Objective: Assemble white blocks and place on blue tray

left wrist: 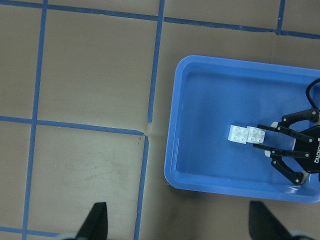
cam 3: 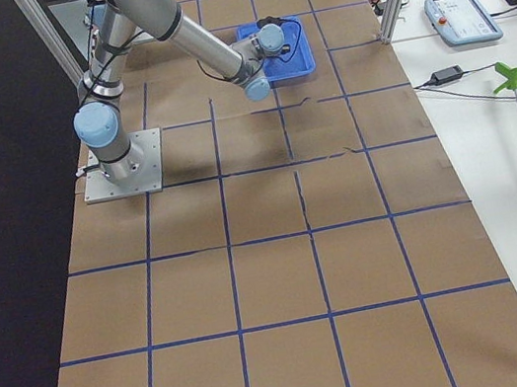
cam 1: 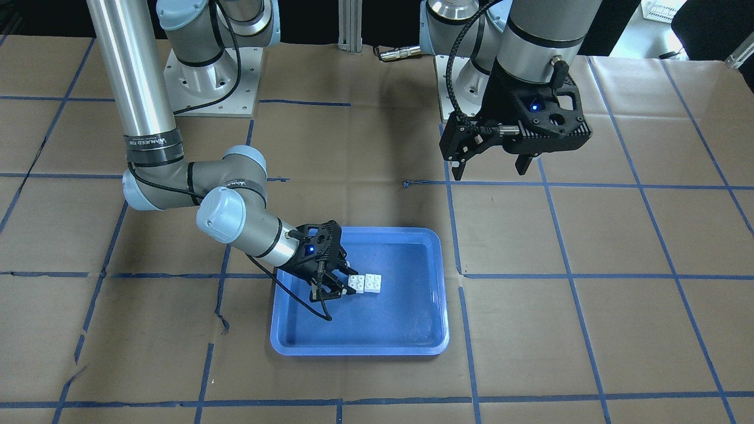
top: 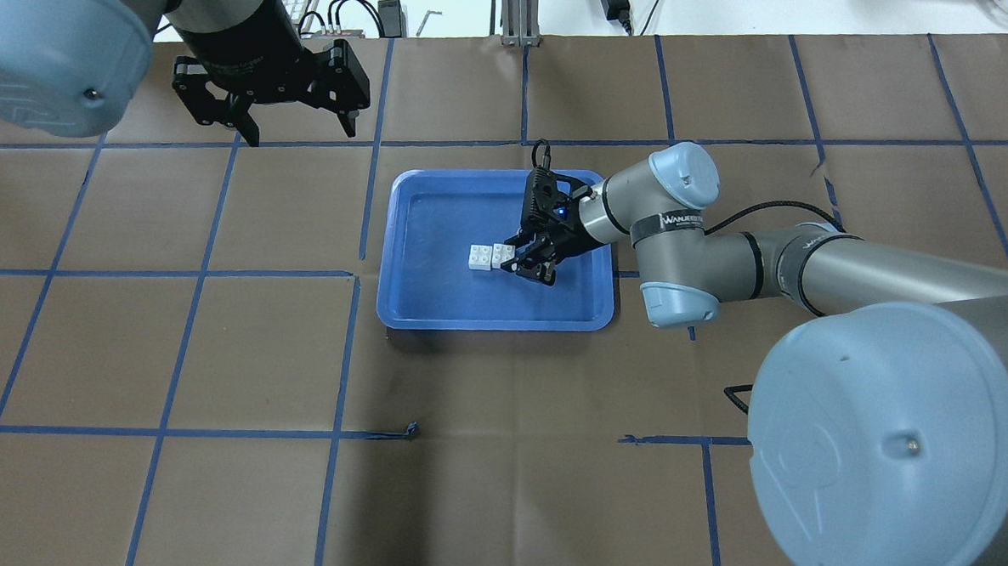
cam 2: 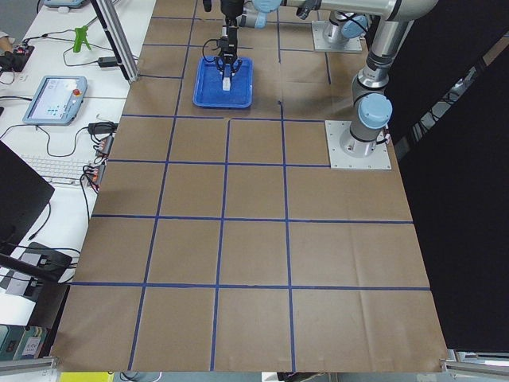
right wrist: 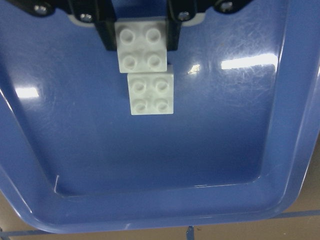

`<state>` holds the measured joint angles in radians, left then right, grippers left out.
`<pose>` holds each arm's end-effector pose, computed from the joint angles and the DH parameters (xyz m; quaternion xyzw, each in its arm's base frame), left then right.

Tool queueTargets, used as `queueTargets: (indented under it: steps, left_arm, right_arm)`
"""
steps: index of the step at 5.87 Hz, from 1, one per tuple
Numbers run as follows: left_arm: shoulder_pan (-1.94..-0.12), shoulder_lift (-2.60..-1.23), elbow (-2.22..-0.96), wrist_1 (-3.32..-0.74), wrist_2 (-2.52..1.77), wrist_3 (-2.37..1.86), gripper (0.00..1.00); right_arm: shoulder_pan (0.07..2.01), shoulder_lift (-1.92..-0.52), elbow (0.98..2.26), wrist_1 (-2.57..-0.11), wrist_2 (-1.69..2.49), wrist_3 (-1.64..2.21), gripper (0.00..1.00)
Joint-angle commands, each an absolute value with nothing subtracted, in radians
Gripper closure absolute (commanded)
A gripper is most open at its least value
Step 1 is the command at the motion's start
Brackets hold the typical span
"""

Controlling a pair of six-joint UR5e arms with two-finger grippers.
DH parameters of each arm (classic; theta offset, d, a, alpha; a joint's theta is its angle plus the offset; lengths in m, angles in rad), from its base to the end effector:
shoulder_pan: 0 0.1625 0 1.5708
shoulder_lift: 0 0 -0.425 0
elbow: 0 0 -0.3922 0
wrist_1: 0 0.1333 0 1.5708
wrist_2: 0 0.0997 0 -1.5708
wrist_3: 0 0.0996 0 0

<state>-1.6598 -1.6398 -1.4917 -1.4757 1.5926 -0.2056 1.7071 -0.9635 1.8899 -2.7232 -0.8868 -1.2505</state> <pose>-0.1778 -0.5173 0.5019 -0.0588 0.9968 -0.0536 0.0031 0.2749 -0.5604 0.1451 -0.6274 0.6957 -0.2664 0.2267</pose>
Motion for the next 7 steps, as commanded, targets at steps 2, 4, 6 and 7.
queueTargets:
  steps: [2,4,6,7]
  left_arm:
    - [-1.66,-1.64,-1.491,-1.476,1.594,-0.206,0.01]
    - [-1.66,-1.64,-1.491,-1.476,1.595,-0.206,0.01]
    - [-1.661,-1.64,-1.491,-1.476,1.595,-0.206,0.01]
    - [-1.66,-1.64,-1.491,-1.476,1.595,-0.206,0.01]
  right_arm:
    - [1.71,-0.963,1.89,-2.724,-0.885,-1.25,0.54]
    - [1.71,-0.962,1.89,-2.724,-0.885,-1.25,0.52]
    - [1.71,-0.962,1.891,-2.718,-0.885,-1.25,0.52]
    - [1.71,-0.962,1.891,-2.718,-0.887,-1.25,0.52]
